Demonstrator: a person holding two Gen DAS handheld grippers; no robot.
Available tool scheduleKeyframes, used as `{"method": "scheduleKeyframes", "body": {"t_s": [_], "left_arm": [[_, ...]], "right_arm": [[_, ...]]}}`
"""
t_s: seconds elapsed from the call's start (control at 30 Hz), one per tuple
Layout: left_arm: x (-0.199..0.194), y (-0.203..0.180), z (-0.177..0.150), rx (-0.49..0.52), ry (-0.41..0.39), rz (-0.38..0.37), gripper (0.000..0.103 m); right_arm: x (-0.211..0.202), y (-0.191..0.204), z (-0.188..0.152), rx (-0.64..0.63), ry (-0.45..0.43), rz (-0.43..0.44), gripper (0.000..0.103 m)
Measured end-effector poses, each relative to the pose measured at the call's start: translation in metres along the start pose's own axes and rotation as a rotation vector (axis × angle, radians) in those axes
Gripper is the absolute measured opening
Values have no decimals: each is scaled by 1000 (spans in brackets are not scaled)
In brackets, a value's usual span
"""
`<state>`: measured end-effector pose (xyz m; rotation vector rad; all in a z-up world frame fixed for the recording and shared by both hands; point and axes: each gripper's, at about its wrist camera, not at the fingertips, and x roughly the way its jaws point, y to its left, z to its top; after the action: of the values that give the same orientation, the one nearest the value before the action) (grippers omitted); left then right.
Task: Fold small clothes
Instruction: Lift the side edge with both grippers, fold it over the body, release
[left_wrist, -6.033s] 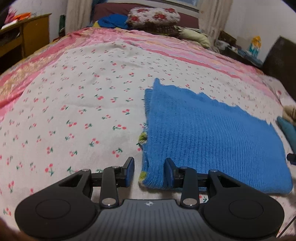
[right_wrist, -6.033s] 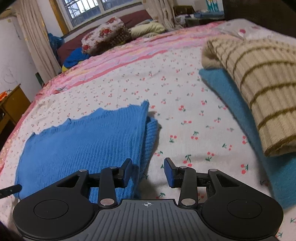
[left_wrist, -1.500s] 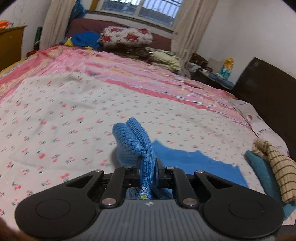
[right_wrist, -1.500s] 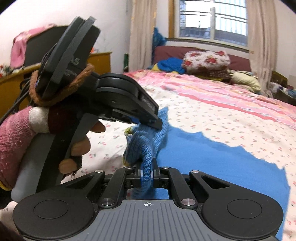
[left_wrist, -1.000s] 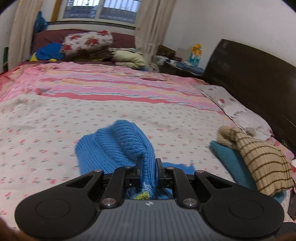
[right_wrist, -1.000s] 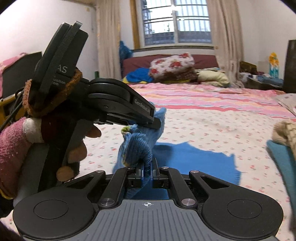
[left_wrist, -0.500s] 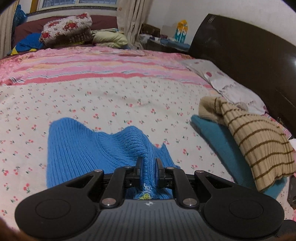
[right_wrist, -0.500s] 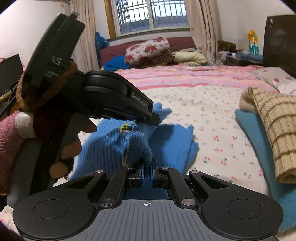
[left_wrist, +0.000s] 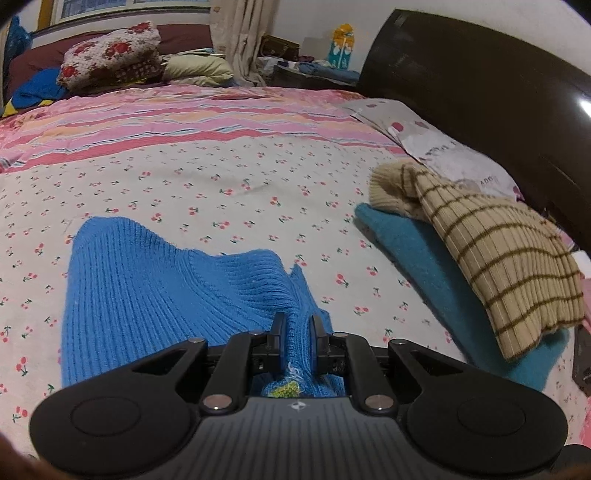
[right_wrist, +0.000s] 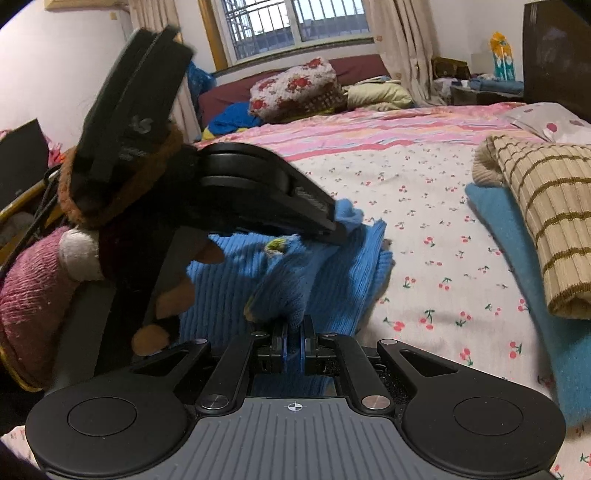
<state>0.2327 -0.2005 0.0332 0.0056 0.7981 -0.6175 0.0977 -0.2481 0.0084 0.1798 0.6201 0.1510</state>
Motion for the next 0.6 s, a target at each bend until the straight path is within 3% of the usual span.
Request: {"method": "scheduleKeyframes", "body": {"t_s": [0.6], "left_arm": [[-11,-20,2,87,-1,28,19]], "right_arm": [[-1,-2,-1,-3,14,10,14]]}}
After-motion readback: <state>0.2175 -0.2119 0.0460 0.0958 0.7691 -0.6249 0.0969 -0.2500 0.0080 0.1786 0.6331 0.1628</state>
